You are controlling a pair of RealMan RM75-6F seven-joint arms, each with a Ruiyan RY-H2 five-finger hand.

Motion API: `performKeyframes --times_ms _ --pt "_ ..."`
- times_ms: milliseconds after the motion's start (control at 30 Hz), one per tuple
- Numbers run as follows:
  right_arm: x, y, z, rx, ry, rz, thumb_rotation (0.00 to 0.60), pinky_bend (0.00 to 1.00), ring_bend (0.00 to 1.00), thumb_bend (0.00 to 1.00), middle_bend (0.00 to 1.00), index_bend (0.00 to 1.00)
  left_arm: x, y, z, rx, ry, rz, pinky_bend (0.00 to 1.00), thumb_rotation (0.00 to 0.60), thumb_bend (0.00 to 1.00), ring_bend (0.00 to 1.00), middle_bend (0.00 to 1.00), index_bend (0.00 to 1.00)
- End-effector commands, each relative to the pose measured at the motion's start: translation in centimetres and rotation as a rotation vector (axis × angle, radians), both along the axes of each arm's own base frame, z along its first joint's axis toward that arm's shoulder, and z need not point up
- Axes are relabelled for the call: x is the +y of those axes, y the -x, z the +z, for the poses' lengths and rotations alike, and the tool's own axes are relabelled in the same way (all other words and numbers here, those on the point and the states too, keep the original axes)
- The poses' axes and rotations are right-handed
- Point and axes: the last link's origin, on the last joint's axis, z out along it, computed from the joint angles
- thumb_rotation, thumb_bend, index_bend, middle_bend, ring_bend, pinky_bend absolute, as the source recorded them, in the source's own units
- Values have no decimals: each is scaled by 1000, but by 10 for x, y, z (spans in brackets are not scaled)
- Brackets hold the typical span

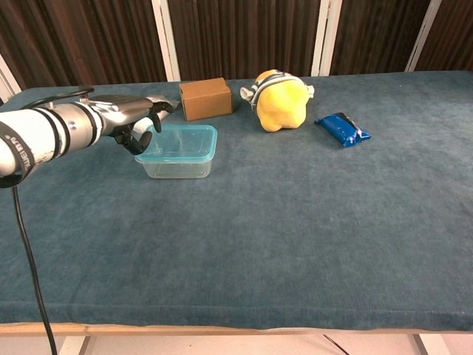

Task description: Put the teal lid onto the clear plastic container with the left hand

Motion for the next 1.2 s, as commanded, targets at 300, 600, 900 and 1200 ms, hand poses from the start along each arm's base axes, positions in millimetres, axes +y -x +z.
performKeyframes --times_ms 300,600,900,1200 --pt "0 0 1 -2 5 -1 600 0 0 101 0 0 -3 5 -9 0 49 31 0 600 719 57 235 0" --pt "0 0 0 3 2 -3 600 0 0 101 0 0 -4 7 -13 4 78 46 0 600 715 83 271 0" --pt "0 0 0 2 5 -6 600 0 0 101 0 0 -6 -10 4 -48 4 -54 0 600 701 77 260 0" --pt "1 -1 -1 7 0 -1 600 0 0 101 0 0 -37 -11 23 -38 10 -139 0 600 701 87 275 0"
